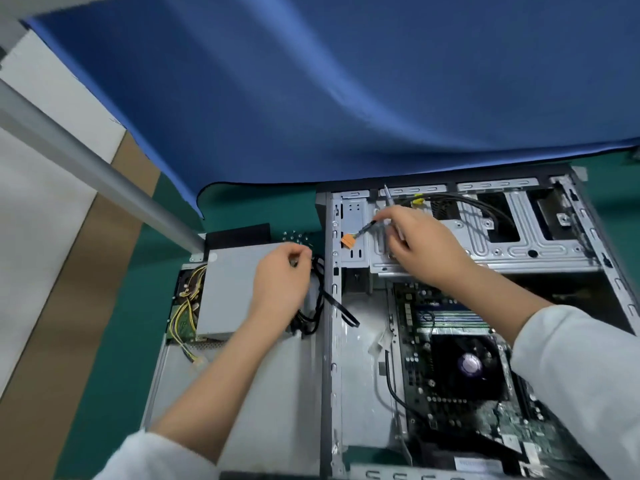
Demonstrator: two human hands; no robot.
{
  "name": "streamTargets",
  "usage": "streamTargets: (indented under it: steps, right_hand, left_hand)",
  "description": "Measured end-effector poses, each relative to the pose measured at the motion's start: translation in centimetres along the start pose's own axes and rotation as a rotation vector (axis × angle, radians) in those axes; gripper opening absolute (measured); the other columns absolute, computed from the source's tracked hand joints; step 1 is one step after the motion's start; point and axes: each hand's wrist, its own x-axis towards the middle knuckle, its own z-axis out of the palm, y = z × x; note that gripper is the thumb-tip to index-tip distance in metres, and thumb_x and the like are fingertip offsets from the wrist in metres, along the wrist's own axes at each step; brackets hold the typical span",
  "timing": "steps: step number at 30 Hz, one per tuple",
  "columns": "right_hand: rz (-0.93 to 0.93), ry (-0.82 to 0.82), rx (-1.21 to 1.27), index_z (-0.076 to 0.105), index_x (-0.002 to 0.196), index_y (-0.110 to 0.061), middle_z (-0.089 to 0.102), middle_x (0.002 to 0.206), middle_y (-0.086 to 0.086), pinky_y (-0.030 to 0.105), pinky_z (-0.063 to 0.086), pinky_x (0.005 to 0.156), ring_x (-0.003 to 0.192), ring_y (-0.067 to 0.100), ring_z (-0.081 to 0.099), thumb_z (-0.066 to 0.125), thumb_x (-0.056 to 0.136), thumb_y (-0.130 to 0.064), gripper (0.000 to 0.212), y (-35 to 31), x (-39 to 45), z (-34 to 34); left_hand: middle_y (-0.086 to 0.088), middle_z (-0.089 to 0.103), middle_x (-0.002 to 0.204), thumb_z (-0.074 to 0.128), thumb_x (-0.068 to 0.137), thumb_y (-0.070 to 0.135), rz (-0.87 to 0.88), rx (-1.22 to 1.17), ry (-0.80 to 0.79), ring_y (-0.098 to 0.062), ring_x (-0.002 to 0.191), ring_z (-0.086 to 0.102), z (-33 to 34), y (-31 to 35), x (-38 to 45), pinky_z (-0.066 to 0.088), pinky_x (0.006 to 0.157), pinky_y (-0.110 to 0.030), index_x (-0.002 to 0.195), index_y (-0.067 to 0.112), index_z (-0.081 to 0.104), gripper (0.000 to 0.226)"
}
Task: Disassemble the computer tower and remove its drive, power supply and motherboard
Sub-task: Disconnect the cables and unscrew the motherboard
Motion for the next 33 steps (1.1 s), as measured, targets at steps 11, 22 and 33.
streamTargets:
  steps: [11,22,33]
  right_hand:
    - [0.018,-0.154,0.056,0.042,0.124,-0.038,0.064,0.082,-0.014,0.033,0.048,0.061,0.069,0.006,0.059,0.029,0.096,-0.045,0.032,2.8,-14.1,-3.7]
    - [0.109,-0.246,0.3,0.061,0.118,-0.035,0.062,0.109,-0.02,0.02,0.041,0.085,0.098,-0.006,0.053,0.044,0.095,-0.044,0.03,3.5,-11.5,2.3]
    - [0.167,-0.181,0.143,0.048,0.094,-0.031,0.062,0.083,-0.007,0.032,0.045,0.063,0.07,0.009,0.055,0.05,0.093,-0.042,0.011,4.4,-9.7,5.1]
  left_hand:
    - [-0.005,0.061,0.085,0.028,0.1,0.042,-0.107,-0.034,0.015,-0.02,0.073,0.057,5.0,1.4,-8.8,0.035,0.052,-0.028,0.136,0.012,0.038,0.048]
    - [0.005,0.04,0.063,0.028,0.101,0.039,-0.16,0.184,0.1,-0.019,0.056,0.042,5.9,1.6,-8.4,0.03,0.053,-0.034,0.113,0.007,0.042,0.037]
    - [0.003,0.036,0.063,0.03,0.101,0.038,-0.122,0.227,0.132,-0.028,0.065,0.04,6.3,0.9,-8.1,0.024,0.057,-0.034,0.111,0.007,0.041,0.035]
